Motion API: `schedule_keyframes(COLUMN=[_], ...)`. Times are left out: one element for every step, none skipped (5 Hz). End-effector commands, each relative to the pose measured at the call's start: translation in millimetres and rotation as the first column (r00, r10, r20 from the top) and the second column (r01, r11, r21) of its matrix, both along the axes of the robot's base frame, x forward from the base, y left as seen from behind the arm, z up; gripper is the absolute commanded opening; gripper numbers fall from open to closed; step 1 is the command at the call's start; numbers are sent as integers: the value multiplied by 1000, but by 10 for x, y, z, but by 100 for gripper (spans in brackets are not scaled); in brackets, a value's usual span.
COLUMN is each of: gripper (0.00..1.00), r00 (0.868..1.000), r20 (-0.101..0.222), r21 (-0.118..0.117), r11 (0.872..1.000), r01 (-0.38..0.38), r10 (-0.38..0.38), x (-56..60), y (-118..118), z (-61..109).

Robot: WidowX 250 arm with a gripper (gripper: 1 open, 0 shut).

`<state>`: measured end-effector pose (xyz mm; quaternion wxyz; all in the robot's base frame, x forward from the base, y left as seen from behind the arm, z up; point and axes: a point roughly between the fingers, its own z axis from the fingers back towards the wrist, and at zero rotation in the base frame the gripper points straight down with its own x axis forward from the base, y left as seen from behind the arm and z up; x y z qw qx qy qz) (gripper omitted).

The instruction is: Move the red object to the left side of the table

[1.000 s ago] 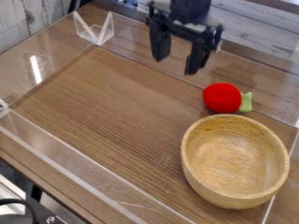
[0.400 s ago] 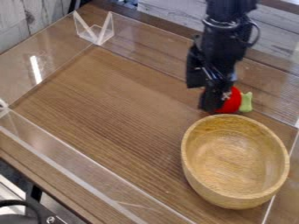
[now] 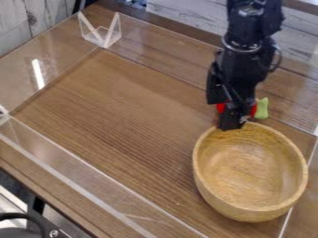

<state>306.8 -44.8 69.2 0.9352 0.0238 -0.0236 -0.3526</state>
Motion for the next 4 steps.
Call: schedule_keyframes(gripper=[100,100,100,100], r00=[987,980,980,980], r20=[161,199,196,198], r21=[3,-13,-26,-31], r11=[1000,1000,999,999], r01=[-24,-2,-22,17], r10=[24,5,26,-11], x=[127,236,319,380], y=[46,13,-29,-59], z=[376,301,153,90])
